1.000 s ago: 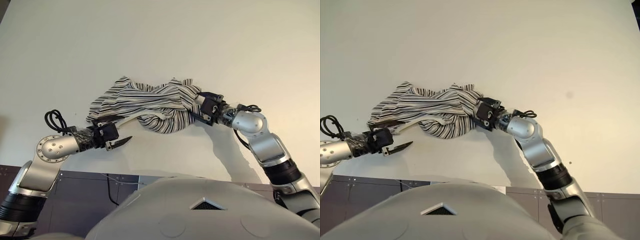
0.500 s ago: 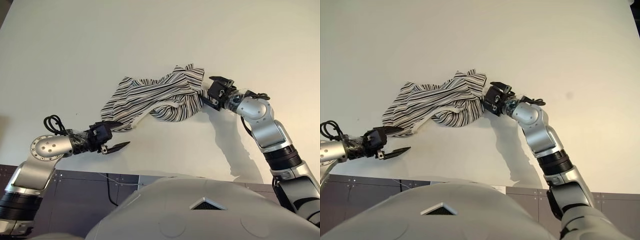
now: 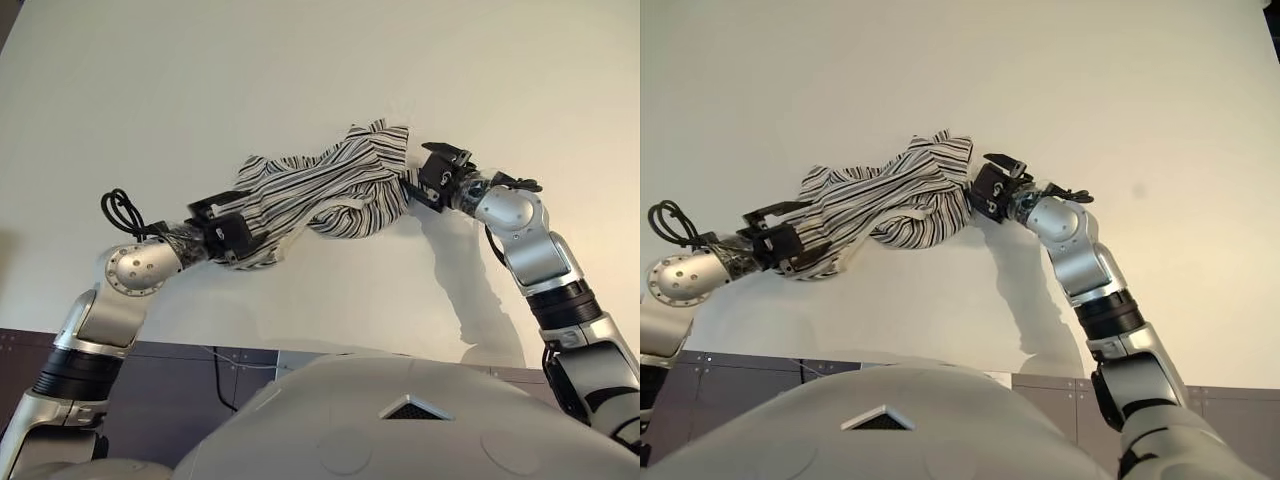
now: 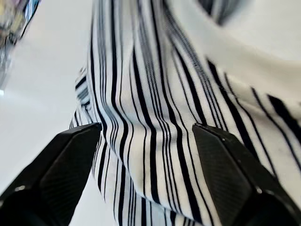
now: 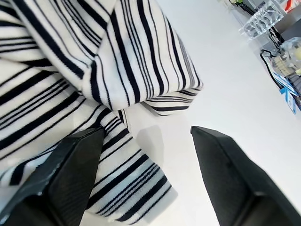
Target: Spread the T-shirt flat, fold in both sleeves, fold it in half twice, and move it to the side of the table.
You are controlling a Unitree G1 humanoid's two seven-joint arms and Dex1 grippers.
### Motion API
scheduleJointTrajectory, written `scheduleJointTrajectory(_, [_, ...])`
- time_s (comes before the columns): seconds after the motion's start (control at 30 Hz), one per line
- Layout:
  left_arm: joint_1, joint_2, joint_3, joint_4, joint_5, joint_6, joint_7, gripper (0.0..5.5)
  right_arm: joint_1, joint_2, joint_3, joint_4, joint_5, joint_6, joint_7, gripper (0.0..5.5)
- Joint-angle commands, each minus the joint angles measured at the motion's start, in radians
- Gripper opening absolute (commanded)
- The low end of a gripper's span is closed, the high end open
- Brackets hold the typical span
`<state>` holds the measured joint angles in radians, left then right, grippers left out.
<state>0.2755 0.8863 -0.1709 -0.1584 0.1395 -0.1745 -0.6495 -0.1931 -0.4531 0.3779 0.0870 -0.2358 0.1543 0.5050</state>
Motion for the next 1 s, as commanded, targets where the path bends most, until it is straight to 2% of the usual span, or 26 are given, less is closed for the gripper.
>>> scheduleJointTrajectory(0.03, [0.113, 0.032, -0.073, 0.024, -0.002, -0.039, -0.105, 3.6, -0.065, 0.045, -0.006, 0.209, -0.033, 0.032, -0.048, 3.36])
scheduleJointTrajectory(0.27, [0.23, 0.12, -0.1, -0.022, -0.125, -0.138, -0.258, 3.6, -0.433, 0.143, -0.145, 0.858, 0.028, -0.124, -0.231, 3.36])
scheduleJointTrajectory(0.37, [0.256, 0.188, -0.079, 0.063, -0.112, -0.185, -0.298, 3.6, -0.532, 0.154, -0.242, 1.024, 0.068, -0.197, -0.414, 3.36])
scheduleJointTrajectory(0.53, [0.107, 0.196, -0.045, 0.215, -0.096, -0.209, -0.295, 3.6, -0.521, 0.153, -0.445, 1.032, 0.219, -0.362, -0.538, 3.36])
scheduleJointTrajectory(0.57, [0.09, 0.189, -0.034, 0.219, -0.097, -0.204, -0.285, 3.6, -0.508, 0.156, -0.466, 1.009, 0.24, -0.371, -0.527, 3.36])
scheduleJointTrajectory(0.6, [0.061, 0.161, -0.006, 0.185, -0.154, -0.159, -0.264, 3.6, -0.464, 0.167, -0.47, 0.885, 0.286, -0.337, -0.441, 3.36])
scheduleJointTrajectory(0.67, [0.041, 0.103, 0.056, 0.031, -0.336, -0.008, -0.21, 3.6, -0.327, 0.173, -0.379, 0.492, 0.377, -0.172, -0.215, 3.36])
scheduleJointTrajectory(0.73, [0.028, 0.068, 0.09, -0.129, -0.471, 0.113, -0.171, 3.6, -0.172, 0.102, -0.206, 0.1, 0.413, -0.024, -0.021, 3.36])
scheduleJointTrajectory(0.77, [0.014, 0.053, 0.111, -0.215, -0.557, 0.171, -0.139, 3.6, -0.108, 0.046, -0.11, -0.039, 0.387, 0.014, 0.061, 3.36])
scheduleJointTrajectory(0.83, [-0.038, 0.014, 0.153, -0.306, -0.68, 0.258, -0.073, 3.6, -0.047, 0.006, 0.006, -0.137, 0.29, 0.049, 0.128, 3.36])
scheduleJointTrajectory(0.87, [-0.092, -0.018, 0.145, -0.274, -0.649, 0.297, -0.038, 3.6, -0.038, 0.011, 0.035, -0.141, 0.248, 0.059, 0.129, 3.36])
scheduleJointTrajectory(1.0, [-0.228, -0.094, -0.057, 0.006, -0.193, 0.275, 0.077, 3.6, -0.042, 0.019, 0.086, -0.245, 0.232, 0.151, 0.178, 3.36])
